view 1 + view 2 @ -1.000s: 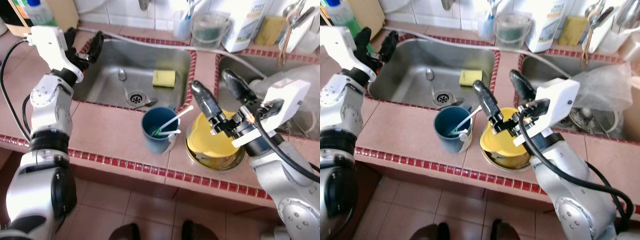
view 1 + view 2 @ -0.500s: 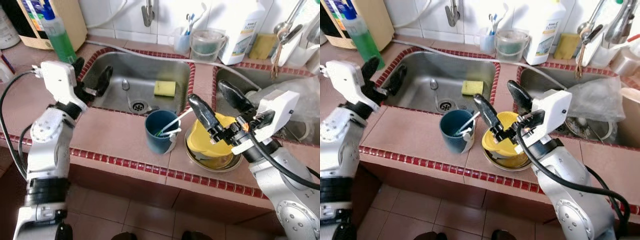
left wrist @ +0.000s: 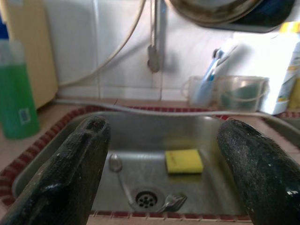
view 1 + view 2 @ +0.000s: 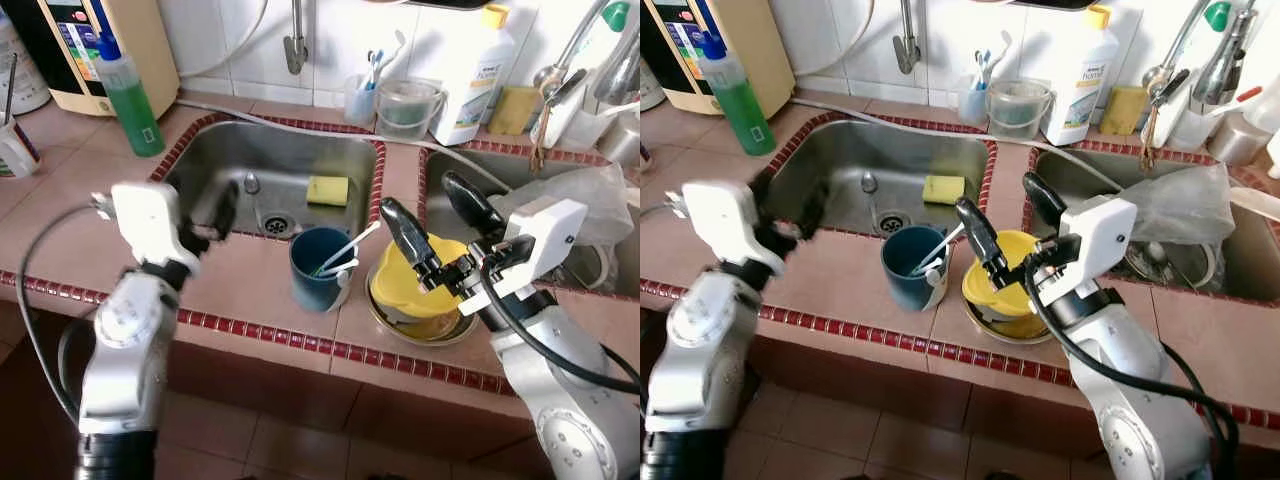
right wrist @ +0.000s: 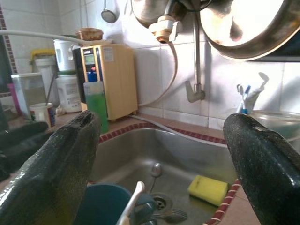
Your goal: Kitchen organization
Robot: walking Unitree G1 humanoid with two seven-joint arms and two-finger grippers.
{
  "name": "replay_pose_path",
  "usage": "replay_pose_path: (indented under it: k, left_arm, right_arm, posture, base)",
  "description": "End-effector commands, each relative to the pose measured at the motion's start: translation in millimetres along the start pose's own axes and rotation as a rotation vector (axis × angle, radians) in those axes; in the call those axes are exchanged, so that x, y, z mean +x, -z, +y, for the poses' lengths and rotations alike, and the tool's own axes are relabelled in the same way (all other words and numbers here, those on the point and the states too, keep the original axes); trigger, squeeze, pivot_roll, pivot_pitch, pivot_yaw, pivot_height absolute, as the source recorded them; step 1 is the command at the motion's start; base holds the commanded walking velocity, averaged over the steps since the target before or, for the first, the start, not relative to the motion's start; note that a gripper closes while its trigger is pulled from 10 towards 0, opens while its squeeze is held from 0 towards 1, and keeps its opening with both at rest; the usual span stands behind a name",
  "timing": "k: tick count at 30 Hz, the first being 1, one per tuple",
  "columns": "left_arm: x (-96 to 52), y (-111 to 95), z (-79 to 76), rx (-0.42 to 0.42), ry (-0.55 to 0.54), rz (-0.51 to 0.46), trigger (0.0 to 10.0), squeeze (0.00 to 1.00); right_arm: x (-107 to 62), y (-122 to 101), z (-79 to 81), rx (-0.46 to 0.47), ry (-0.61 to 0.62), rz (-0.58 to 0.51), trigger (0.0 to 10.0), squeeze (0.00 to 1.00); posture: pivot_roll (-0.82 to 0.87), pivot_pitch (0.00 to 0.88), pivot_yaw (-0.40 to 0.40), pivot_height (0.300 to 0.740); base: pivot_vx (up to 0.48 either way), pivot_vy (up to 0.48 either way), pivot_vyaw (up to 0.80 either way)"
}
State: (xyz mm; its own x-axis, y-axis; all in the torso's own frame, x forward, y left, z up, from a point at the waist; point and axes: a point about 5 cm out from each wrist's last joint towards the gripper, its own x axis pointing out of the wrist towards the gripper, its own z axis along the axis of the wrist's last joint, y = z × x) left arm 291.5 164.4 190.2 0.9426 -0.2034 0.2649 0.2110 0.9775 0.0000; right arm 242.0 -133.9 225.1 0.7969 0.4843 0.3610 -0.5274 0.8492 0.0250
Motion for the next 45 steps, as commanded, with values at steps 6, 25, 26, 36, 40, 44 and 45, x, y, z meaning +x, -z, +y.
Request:
replay_pose_path:
  k: [6,25,26,36,40,44,45]
  left_arm:
    - [-16.2,-8.0,-6.5,-0.002,0.052,-0.025,10.0,0.0]
    - [-81.2,0.6,-20.1,0.002,0.214,0.043,10.0,0.0]
    - [-83.8,-0.7,-21.9,0.003,0.238,0.04,10.0,0.0]
    - [-99.1,-13.8,-34.4,0.005,0.402,0.034,10.0,0.0]
    - [-98.9,-20.3,-39.3,0.009,0.45,0.014,10.0,0.0]
    - [-100.4,-22.5,-43.6,0.01,0.491,0.005,10.0,0.0]
    - [-100.4,-22.5,-43.6,0.01,0.491,0.005,10.0,0.0]
  right_arm:
    - [-1.9,8.8,0.3,-0.002,0.032,0.001,10.0,0.0]
    - [-9.9,33.6,-6.2,0.035,0.071,0.057,10.0,0.0]
    - [-10.0,35.0,-6.5,0.035,0.067,0.063,10.0,0.0]
    - [-10.2,42.9,-15.9,0.034,0.027,0.108,10.0,0.0]
    - [-8.5,46.0,-20.5,0.032,-0.01,0.131,10.0,0.0]
    - [-5.1,47.7,-25.9,0.023,-0.044,0.149,10.0,0.0]
    - [-5.1,47.7,-25.9,0.023,-0.044,0.149,10.0,0.0]
  posture:
    - [-0.08,0.098,0.022,0.74]
    - [-0.06,0.128,0.003,0.74]
    - [-0.05,0.129,-0.001,0.74]
    - [-0.02,0.142,-0.023,0.74]
    - [-0.01,0.142,-0.029,0.74]
    - [-0.01,0.142,-0.034,0.74]
    - [-0.01,0.142,-0.034,0.74]
  base:
    - [0.0,0.0,0.0]
    - [0.0,0.0,0.0]
    - [0.0,0.0,0.0]
    - [0.0,0.0,0.0]
    - [0.0,0.0,0.0]
    - [0.0,0.0,0.0]
    - [0.0,0.0,0.0]
